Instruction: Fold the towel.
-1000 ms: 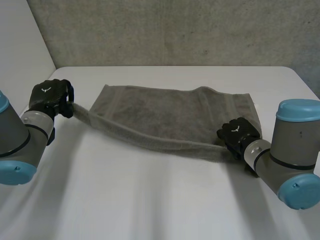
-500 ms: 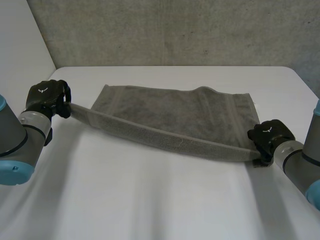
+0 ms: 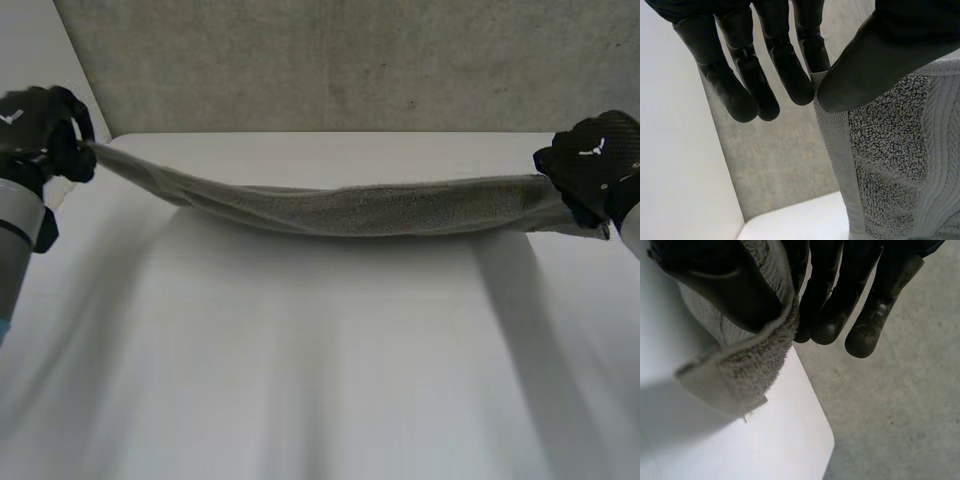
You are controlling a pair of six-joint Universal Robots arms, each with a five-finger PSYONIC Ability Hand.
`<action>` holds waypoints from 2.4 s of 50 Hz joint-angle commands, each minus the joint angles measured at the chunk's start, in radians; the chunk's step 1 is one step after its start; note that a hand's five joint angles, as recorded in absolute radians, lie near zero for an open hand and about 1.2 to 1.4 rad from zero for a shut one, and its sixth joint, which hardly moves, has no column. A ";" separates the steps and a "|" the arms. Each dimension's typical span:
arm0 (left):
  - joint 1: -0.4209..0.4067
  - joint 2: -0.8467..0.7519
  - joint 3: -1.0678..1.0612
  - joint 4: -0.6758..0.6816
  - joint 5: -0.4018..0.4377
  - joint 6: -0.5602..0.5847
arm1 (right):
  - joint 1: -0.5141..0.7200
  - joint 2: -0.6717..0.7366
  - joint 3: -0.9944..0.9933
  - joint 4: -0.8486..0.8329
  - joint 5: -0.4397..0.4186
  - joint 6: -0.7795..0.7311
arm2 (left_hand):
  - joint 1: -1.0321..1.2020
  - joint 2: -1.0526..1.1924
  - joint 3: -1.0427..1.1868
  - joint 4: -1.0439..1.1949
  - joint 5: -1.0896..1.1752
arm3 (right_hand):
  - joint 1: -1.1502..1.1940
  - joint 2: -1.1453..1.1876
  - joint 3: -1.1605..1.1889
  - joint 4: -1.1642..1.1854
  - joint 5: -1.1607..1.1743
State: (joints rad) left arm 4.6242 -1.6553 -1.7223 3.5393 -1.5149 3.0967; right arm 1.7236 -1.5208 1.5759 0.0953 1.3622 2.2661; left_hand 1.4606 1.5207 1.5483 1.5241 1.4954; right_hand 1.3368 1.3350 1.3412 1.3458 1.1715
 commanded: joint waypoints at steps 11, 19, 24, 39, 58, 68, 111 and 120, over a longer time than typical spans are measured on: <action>0.107 0.140 -0.163 -0.123 0.117 -0.006 | -0.125 -0.022 0.009 0.411 -0.074 -0.419 | -0.064 -0.124 -0.152 -0.128 -0.274 | 0.060 0.061 0.055 0.050 0.050; 0.075 0.013 -0.138 -0.112 0.110 0.003 | -0.118 0.106 0.000 0.287 -0.137 -0.379 | -0.064 -0.124 -0.152 -0.128 -0.274 | 0.060 0.061 0.055 0.050 0.050; 0.038 -0.096 -0.070 -0.114 0.096 -0.001 | -0.083 0.194 -0.051 0.238 -0.105 -0.343 | -0.064 -0.124 -0.152 -0.128 -0.274 | 0.060 0.061 0.055 0.050 0.050; -0.116 -0.075 -0.170 -0.154 0.240 0.231 | -0.004 0.309 -0.057 0.219 -0.002 -0.296 | -0.809 -0.869 -0.896 -0.872 -1.018 | 0.060 0.061 0.055 0.050 0.050; -0.174 0.020 -0.352 -0.332 0.355 0.439 | -0.004 0.309 -0.011 0.185 -0.002 -0.260 | -1.156 -1.216 -1.244 -1.220 -1.365 | 0.060 0.061 0.055 0.050 0.050; -0.218 0.009 -0.378 -0.287 0.351 0.444 | -0.001 0.309 0.006 0.173 -0.002 -0.258 | -1.092 -1.152 -1.179 -1.155 -1.301 | 0.060 0.061 0.055 0.050 0.050; -0.257 -0.167 -0.358 -0.195 0.288 0.510 | -0.004 0.310 0.027 0.164 -0.002 -0.258 | -0.933 -0.993 -1.021 -0.997 -1.143 | 0.060 0.061 0.055 0.050 0.050; -0.257 -0.208 -0.327 -0.151 0.249 0.510 | -0.004 0.324 0.029 0.162 -0.002 -0.260 | -0.745 -0.805 -0.833 -0.809 -0.955 | 0.060 0.061 0.055 0.050 0.050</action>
State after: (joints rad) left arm 4.3671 -1.8349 -2.0705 3.3640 -1.2422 3.6064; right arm 1.7195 -1.2041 1.6038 0.2587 1.3606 2.0071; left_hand 0.7267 0.7264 0.7259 0.7263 0.7221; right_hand 1.3373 1.3360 1.3418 1.3459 1.1826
